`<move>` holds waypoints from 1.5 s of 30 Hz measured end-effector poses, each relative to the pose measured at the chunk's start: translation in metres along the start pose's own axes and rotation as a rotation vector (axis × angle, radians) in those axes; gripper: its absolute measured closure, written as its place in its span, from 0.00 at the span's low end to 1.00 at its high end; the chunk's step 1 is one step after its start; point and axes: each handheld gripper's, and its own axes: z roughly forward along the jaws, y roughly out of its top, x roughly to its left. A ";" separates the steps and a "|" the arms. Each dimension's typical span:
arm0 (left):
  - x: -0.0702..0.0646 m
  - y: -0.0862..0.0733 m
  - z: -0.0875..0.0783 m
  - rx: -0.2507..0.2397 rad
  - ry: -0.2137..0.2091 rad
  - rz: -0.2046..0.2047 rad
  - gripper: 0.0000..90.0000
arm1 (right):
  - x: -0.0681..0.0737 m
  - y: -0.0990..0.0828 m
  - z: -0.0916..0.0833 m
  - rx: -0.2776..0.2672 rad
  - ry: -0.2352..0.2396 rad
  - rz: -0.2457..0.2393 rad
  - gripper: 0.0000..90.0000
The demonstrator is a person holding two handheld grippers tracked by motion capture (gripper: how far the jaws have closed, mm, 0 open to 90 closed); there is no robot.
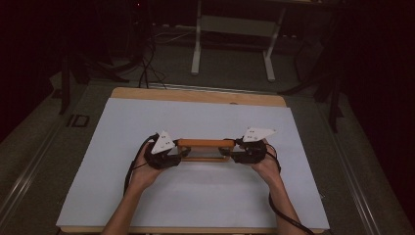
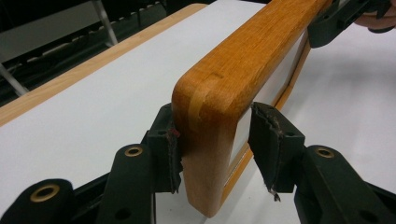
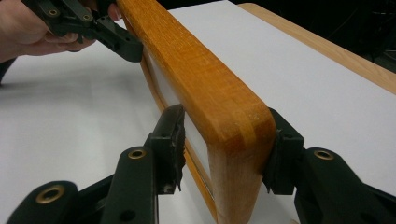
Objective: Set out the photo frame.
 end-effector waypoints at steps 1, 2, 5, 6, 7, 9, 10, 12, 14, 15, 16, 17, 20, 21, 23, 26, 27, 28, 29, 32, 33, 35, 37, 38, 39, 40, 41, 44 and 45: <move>0.001 0.000 -0.001 -0.002 -0.006 -0.005 0.62 | 0.000 0.000 0.000 -0.002 0.003 0.003 0.62; 0.002 0.000 -0.001 -0.005 -0.011 -0.012 0.62 | -0.001 0.000 0.000 -0.007 0.007 0.006 0.62; 0.003 0.000 -0.002 -0.013 -0.026 -0.031 0.62 | -0.001 0.000 -0.001 -0.013 0.018 0.021 0.62; 0.003 0.000 -0.002 -0.012 -0.027 -0.033 0.62 | -0.002 0.000 -0.001 -0.015 0.019 0.023 0.62; 0.003 0.000 -0.002 -0.012 -0.029 -0.034 0.62 | -0.002 0.000 -0.001 -0.014 0.020 0.024 0.62; 0.004 0.000 -0.002 -0.008 -0.036 -0.038 0.62 | -0.002 0.000 -0.001 -0.014 0.022 0.027 0.62; 0.005 -0.001 -0.002 -0.009 -0.040 -0.045 0.62 | -0.002 0.000 0.000 -0.014 0.023 0.030 0.62; 0.005 -0.001 -0.002 -0.012 -0.044 -0.050 0.62 | -0.002 0.000 0.000 -0.013 0.025 0.035 0.62; 0.007 -0.001 -0.003 -0.015 -0.056 -0.065 0.63 | -0.002 0.000 0.000 -0.015 0.033 0.047 0.63; 0.009 -0.001 -0.004 -0.021 -0.069 -0.082 0.63 | -0.003 0.000 0.000 -0.018 0.037 0.055 0.63; 0.009 -0.001 -0.004 -0.024 -0.072 -0.087 0.63 | -0.003 0.000 0.000 -0.020 0.040 0.060 0.63; 0.009 -0.001 -0.004 -0.024 -0.072 -0.087 0.63 | -0.003 0.000 0.000 -0.020 0.040 0.060 0.63; 0.011 -0.001 -0.005 -0.028 -0.088 -0.108 0.63 | -0.004 0.000 -0.001 -0.034 0.052 0.081 0.63; 0.012 -0.002 -0.005 -0.028 -0.094 -0.118 0.63 | -0.004 0.000 -0.001 -0.035 0.054 0.084 0.63; 0.013 -0.002 -0.005 -0.026 -0.100 -0.127 0.63 | -0.004 -0.001 0.000 -0.040 0.057 0.093 0.63; 0.014 -0.003 -0.005 -0.025 -0.106 -0.138 0.63 | -0.005 -0.001 0.001 -0.039 0.063 0.104 0.63; 0.016 -0.003 -0.005 -0.027 -0.116 -0.154 0.64 | -0.005 -0.001 0.001 -0.042 0.065 0.110 0.64; 0.016 -0.003 -0.005 -0.027 -0.116 -0.154 0.64 | -0.005 -0.001 0.001 -0.044 0.068 0.115 0.64; 0.017 -0.004 -0.006 -0.028 -0.125 -0.168 0.64 | -0.005 -0.002 0.001 -0.047 0.072 0.121 0.64; 0.018 -0.004 -0.006 -0.030 -0.131 -0.177 0.64 | -0.005 -0.002 0.001 -0.051 0.078 0.129 0.64; 0.019 -0.005 -0.006 -0.031 -0.137 -0.189 0.64 | -0.006 -0.002 0.002 -0.054 0.084 0.143 0.65; 0.020 -0.005 -0.006 -0.030 -0.143 -0.193 0.64 | -0.006 -0.003 0.002 -0.055 0.088 0.150 0.65; 0.021 -0.006 -0.006 -0.032 -0.149 -0.205 0.64 | -0.007 -0.003 0.002 -0.058 0.092 0.157 0.65; 0.023 -0.007 -0.005 -0.031 -0.155 -0.211 0.64 | -0.007 -0.004 0.003 -0.057 0.098 0.165 0.65; 0.023 -0.008 -0.005 -0.030 -0.158 -0.216 0.64 | -0.007 -0.004 0.004 -0.054 0.099 0.171 0.65; 0.024 -0.009 -0.005 -0.029 -0.161 -0.222 0.64 | -0.007 -0.004 0.005 -0.052 0.099 0.173 0.65; 0.025 -0.010 -0.005 -0.030 -0.166 -0.229 0.64 | -0.007 -0.004 0.005 -0.052 0.099 0.175 0.65; 0.026 -0.011 -0.005 -0.028 -0.168 -0.238 0.64 | -0.007 -0.005 0.007 -0.053 0.105 0.188 0.66; 0.027 -0.011 -0.005 -0.026 -0.170 -0.238 0.64 | -0.007 -0.005 0.007 -0.054 0.106 0.191 0.66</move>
